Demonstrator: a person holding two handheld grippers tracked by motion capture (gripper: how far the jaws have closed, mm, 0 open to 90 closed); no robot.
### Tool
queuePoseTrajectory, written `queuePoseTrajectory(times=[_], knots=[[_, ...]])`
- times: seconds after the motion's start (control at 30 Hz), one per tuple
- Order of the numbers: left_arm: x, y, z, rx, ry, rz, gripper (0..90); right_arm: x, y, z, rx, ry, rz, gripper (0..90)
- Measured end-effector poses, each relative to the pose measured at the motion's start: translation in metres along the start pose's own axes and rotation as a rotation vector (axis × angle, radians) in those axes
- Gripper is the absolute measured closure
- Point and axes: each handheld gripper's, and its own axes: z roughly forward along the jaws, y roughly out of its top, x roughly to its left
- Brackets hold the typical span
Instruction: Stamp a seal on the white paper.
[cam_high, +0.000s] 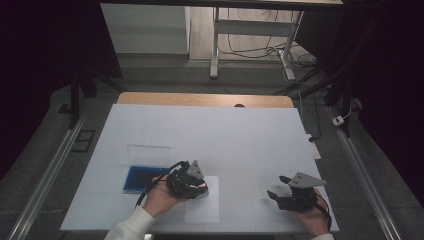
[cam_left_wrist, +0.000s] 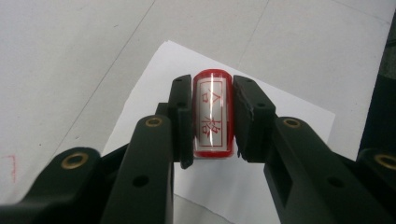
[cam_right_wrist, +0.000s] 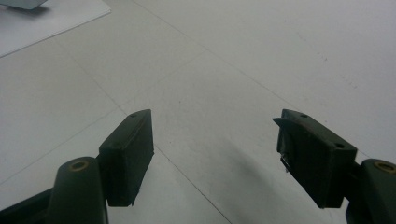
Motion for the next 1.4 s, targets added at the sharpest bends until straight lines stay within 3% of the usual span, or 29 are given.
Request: queuePoseTrajectory(times=[0.73, 1.4], knots=[[0.000, -0.001, 0.008, 0.013, -0.016, -0.006, 70.3, 0.000, 0.000, 0.000, 0.002, 0.001, -0.002, 26.7], [-0.003, -0.001, 0.012, 0.036, 0.005, -0.004, 70.7, 0.002, 0.000, 0.001, 0.001, 0.004, -0.004, 26.7]])
